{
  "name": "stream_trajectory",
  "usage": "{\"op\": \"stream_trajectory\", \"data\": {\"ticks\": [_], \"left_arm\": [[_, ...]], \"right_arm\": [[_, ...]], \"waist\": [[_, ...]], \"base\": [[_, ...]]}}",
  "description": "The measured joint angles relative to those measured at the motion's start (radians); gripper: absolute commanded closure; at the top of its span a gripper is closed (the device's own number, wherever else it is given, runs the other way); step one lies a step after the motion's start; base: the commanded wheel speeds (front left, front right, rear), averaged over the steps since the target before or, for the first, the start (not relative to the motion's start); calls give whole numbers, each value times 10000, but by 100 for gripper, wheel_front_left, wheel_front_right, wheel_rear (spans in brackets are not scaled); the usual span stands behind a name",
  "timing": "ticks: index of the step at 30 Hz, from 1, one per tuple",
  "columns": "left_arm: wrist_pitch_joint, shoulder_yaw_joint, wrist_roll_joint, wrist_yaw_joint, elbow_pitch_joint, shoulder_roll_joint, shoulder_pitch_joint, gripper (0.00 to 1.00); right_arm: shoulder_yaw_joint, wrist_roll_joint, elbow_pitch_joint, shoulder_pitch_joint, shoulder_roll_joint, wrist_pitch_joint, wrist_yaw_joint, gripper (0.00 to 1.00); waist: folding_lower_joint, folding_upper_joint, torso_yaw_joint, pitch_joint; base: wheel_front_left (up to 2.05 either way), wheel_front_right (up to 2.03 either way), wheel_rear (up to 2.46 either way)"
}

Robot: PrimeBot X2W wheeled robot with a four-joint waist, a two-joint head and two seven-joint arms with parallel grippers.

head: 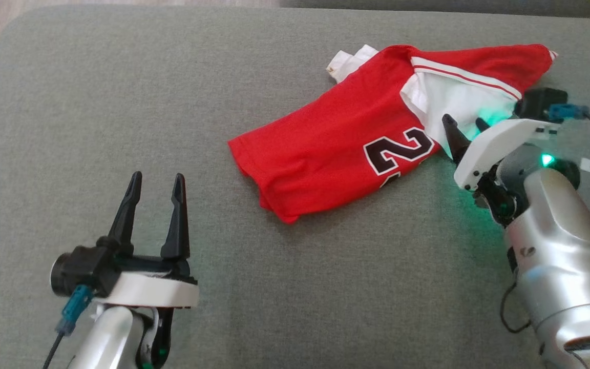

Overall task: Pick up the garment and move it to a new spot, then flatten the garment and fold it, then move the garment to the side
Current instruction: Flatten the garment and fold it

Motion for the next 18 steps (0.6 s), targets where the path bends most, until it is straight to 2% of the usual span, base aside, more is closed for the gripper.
{"op": "stream_trajectory", "data": {"ticks": [4,12,18], "left_arm": [[-10,12,-54,6,10,2,2,0],[-13,4,-54,46,23,-13,3,0],[-13,-56,-54,29,33,-63,-4,0]], "right_arm": [[593,-1283,-378,-19,-102,-178,0,0],[1998,-2945,-798,-174,-56,190,0,0],[2188,-3988,-502,-491,-21,380,0,0]], "waist": [[-1,0,87,-57],[-1,0,220,-134],[-1,0,490,37]], "base": [[0,0,0],[0,0,0],[0,0,0]]}}
